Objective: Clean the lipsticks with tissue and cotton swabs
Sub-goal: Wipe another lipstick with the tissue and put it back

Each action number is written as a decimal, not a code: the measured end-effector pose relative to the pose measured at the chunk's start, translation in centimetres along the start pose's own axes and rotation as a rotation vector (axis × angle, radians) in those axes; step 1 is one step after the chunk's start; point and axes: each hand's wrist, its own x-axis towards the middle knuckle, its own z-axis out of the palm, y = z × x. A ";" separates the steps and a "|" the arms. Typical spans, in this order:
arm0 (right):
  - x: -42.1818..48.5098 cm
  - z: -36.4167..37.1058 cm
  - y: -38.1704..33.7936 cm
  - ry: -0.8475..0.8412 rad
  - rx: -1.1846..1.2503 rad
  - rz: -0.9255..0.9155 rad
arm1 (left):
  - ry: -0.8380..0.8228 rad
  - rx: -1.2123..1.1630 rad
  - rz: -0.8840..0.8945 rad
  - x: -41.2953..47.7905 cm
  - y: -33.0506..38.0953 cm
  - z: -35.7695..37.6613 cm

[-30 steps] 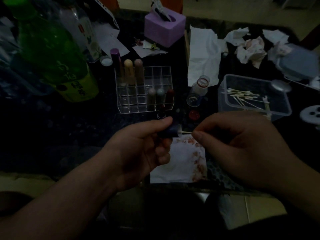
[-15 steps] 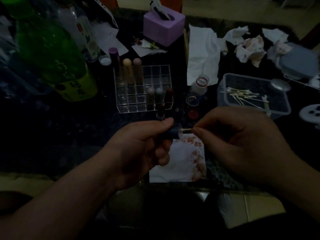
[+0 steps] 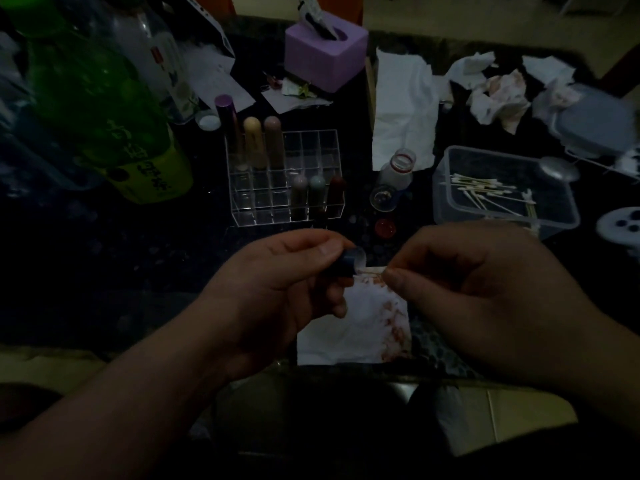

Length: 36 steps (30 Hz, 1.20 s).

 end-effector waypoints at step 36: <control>-0.6 -0.6 0.0 0.076 -0.147 -0.132 | -0.050 0.158 0.026 -1.0 1.8 0.1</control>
